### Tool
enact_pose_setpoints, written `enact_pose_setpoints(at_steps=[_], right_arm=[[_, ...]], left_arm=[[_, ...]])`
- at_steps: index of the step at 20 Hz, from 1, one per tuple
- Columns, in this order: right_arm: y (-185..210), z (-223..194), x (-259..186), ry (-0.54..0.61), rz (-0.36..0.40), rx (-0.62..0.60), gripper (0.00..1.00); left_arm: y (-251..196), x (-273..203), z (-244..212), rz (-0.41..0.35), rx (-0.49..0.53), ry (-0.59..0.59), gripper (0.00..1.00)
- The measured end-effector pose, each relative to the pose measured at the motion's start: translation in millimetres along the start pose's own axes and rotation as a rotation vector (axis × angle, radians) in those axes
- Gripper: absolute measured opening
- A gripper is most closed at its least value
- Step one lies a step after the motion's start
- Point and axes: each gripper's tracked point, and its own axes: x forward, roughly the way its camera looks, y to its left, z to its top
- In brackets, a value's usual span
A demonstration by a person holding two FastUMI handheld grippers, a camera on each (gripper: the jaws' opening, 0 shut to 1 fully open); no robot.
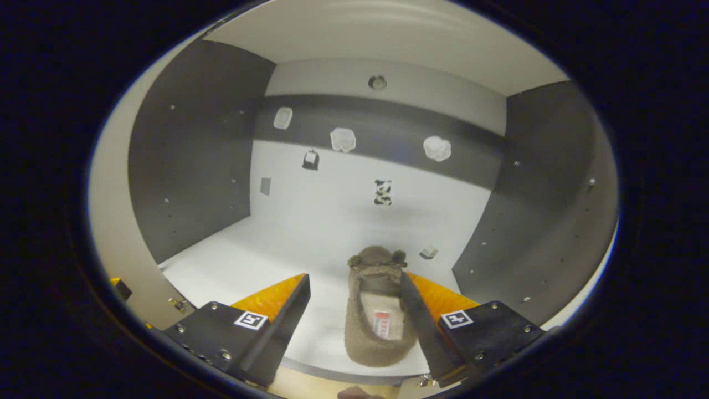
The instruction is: Grab one shoe with the right hand and put it into the shoe cabinet, grab the other shoe with the left hand and put it into the shoe cabinet; then close the right door with the right hand and the left door with the left hand.
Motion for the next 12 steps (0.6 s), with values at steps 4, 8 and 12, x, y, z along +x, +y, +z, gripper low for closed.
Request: enact_pose_setpoints(at_steps=[4,8,12], right_arm=[[-5,24,-74,-0.138,-0.018,0.062,0.98],[-17,32,-153,-0.29,-0.067,0.086,0.99],[-24,8,-214,-0.366,-0.077,0.129,0.98]], left_arm=[[-12,-6,-1,-0.025,-0.008,0.004,0.95],[-24,-12,-8,-0.061,-0.03,0.032,0.95],[-27,-22,-23,-0.05,-0.044,0.073,0.96]])
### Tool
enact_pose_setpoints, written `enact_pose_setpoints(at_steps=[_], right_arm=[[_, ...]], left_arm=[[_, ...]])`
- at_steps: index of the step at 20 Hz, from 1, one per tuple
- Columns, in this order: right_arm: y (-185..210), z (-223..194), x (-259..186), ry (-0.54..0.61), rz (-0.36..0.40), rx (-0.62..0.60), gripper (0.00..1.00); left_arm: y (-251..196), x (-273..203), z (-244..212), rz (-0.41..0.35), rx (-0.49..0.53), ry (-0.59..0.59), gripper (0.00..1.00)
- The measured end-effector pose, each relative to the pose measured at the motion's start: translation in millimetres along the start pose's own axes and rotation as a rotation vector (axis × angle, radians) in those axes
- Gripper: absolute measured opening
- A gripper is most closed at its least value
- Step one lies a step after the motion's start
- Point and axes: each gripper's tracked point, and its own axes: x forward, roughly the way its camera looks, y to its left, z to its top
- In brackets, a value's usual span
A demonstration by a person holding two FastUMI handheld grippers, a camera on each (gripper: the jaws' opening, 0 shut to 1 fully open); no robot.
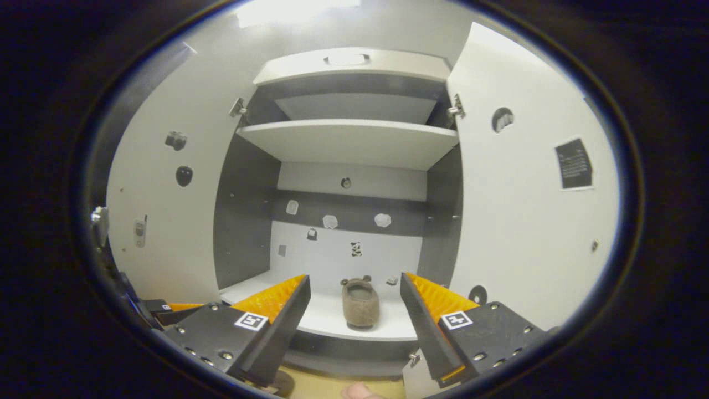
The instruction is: Grab one shoe with the right hand and put it into the shoe cabinet, grab the other shoe with the left hand and put it into the shoe cabinet; then close the right door with the right hand and the left door with the left hand.
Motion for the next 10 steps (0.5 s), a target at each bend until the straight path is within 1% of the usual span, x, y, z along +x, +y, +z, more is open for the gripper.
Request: enact_pose_setpoints(at_steps=[3,5,7,10], right_arm=[[-16,2,-34,-0.069,-0.032,-0.017,0.98],[-25,1,-51,-0.104,-0.059,-0.036,0.98],[-24,-2,-65,-0.11,-0.048,-0.031,0.98],[-21,-9,-77,-0.107,-0.018,0.022,0.99]], left_arm=[[-4,-8,-15,0.006,-0.013,-0.013,0.97],[-2,-14,-48,0.007,0.021,0.034,0.97],[-1,-23,-88,0.012,0.03,0.11,0.98],[0,-31,-136,0.009,0.039,0.187,0.98]])
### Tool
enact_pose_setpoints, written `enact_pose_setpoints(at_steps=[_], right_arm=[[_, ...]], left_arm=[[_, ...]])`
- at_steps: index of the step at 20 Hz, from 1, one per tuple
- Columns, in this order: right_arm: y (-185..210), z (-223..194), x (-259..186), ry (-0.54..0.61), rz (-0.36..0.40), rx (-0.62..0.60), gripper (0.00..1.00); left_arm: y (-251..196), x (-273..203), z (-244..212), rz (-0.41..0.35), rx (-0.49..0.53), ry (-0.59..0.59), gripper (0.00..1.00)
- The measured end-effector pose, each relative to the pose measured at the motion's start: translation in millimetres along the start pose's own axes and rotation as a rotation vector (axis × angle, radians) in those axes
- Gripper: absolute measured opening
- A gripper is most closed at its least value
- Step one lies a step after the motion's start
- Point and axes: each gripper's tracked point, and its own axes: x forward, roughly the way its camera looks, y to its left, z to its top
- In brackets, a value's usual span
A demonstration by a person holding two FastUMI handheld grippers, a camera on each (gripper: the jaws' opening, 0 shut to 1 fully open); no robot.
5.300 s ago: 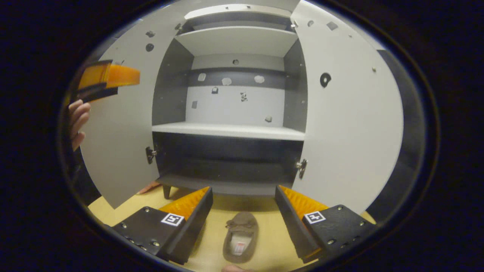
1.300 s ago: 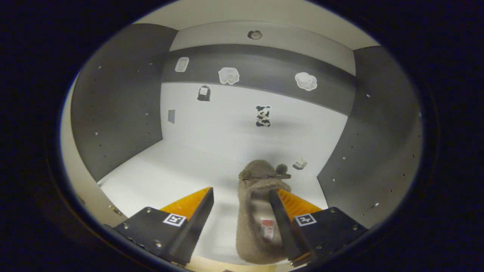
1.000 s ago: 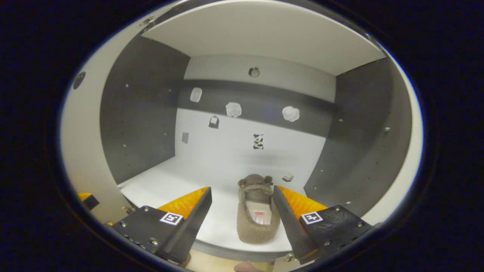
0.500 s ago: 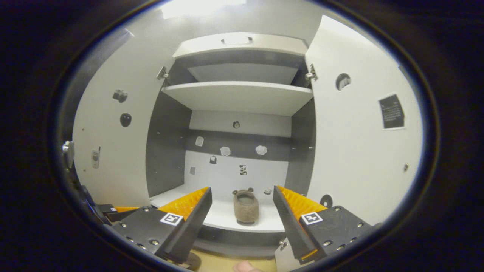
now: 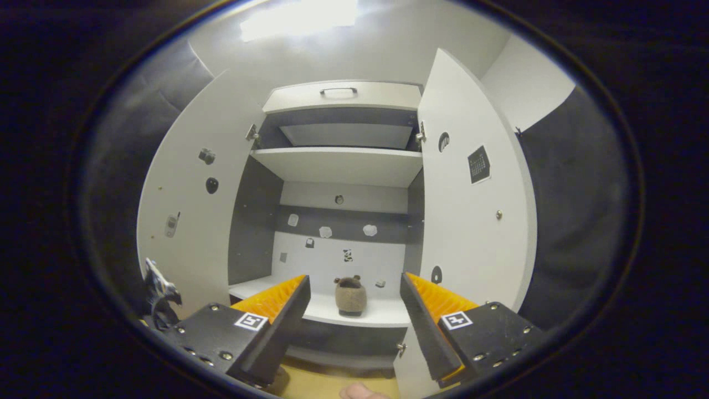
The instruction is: Grab one shoe with the right hand and put it into the shoe cabinet, grab the other shoe with the left hand and put it into the shoe cabinet; then close the right door with the right hand and the left door with the left hand.
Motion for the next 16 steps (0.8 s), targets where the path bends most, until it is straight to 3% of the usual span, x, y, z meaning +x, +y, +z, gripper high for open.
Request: enact_pose_setpoints(at_steps=[7,12,16], right_arm=[[-24,-9,-11,-0.019,-0.059,0.047,0.98],[-34,-21,-12,-0.009,-0.079,0.047,0.98],[-23,-31,-11,0.012,-0.046,0.038,0.99]], left_arm=[[4,1,-110,-0.02,-0.011,0.245,0.98],[18,-1,-141,-0.002,-0.051,0.31,0.99],[18,-1,-173,-0.004,-0.071,0.41,0.97]])
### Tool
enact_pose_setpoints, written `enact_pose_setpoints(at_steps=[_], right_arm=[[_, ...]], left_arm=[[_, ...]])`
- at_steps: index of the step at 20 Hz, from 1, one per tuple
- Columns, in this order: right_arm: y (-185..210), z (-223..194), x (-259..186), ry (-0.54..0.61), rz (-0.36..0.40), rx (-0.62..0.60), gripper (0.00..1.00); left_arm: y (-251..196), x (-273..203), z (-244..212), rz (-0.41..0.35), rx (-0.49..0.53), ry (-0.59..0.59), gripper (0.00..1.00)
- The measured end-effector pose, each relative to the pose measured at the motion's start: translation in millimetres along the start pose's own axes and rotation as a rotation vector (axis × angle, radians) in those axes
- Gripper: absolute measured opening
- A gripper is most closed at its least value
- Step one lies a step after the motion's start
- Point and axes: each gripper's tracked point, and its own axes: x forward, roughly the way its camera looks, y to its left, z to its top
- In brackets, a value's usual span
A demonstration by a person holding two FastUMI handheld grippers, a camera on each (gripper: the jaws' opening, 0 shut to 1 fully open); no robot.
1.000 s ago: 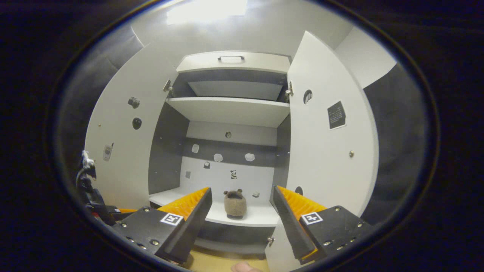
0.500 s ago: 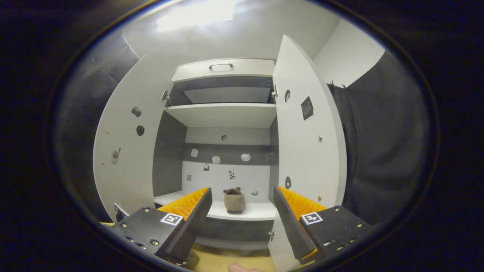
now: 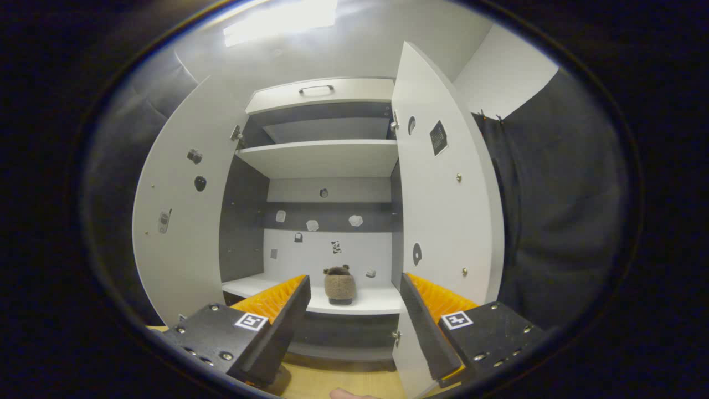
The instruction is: Grab one shoe with the right hand and put it into the shoe cabinet, grab the other shoe with the left hand and put it into the shoe cabinet; then close the right door with the right hand and the left door with the left hand.
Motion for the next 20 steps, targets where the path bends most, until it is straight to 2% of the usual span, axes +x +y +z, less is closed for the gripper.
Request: enact_pose_setpoints(at_steps=[2,4,6,7,8,10,11,13,20], right_arm=[[7,-2,1,0.004,0.027,0.023,0.98],[10,-3,-1,0.005,0.051,0.042,0.98],[8,-6,-3,0.01,0.056,0.029,0.98],[7,-4,-4,0.004,0.054,0.028,0.98],[7,-3,-6,-0.003,0.055,0.029,0.98],[6,-3,-8,-0.007,0.059,0.032,0.99],[6,-3,-8,-0.008,0.058,0.036,0.99],[4,-3,-8,-0.01,0.059,0.037,0.98],[-2,4,-12,-0.025,0.057,0.041,0.99]], left_arm=[[6,9,-16,0.027,-0.009,0.061,0.96],[6,17,-30,0.029,-0.032,0.132,0.89],[2,22,-37,0.006,-0.07,0.182,0.77],[-4,23,-39,-0.017,-0.081,0.188,0.65],[-11,23,-38,-0.045,-0.072,0.189,0.6],[-5,25,-36,-0.01,-0.025,0.188,0.21],[-6,23,-35,-0.012,-0.015,0.188,0.07],[-9,18,-27,-0.014,0.005,0.168,0.01],[-16,-20,44,-0.004,0.048,-0.04,0.01]])
